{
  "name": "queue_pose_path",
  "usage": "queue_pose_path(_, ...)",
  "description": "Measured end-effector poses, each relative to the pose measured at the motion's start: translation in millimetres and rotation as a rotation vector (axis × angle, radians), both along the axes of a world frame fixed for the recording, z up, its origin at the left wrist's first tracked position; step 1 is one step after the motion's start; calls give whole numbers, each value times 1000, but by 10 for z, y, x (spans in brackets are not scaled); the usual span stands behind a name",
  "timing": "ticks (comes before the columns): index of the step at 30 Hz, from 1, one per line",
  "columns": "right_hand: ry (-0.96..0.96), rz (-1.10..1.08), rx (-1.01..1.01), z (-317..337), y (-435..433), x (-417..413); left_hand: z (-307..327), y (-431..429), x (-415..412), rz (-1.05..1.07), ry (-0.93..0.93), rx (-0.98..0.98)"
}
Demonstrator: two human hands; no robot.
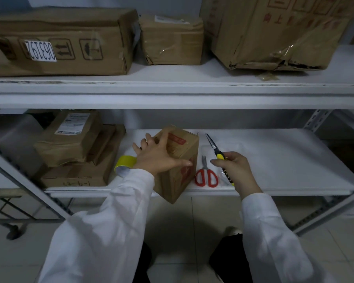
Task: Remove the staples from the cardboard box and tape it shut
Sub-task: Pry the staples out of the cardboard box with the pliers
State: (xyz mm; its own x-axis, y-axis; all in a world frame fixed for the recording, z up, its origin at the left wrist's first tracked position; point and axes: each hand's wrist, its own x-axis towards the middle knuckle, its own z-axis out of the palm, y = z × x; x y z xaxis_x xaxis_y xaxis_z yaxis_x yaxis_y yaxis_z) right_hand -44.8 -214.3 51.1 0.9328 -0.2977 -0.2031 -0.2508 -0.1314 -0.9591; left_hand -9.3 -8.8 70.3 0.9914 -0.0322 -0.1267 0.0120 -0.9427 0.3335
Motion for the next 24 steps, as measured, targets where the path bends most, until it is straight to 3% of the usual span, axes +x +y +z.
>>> queue_pose_path(6,23,13,12,-24,72,-73,69,-85,47,127,-73,-57)
queue_pose_path(14,-98,66,12,122,84,-59,90,-16,-32,90,-264,-112)
queue_pose_path(24,-60,176,-82,75,44,-91,-153,134,-163,62,-274,-193)
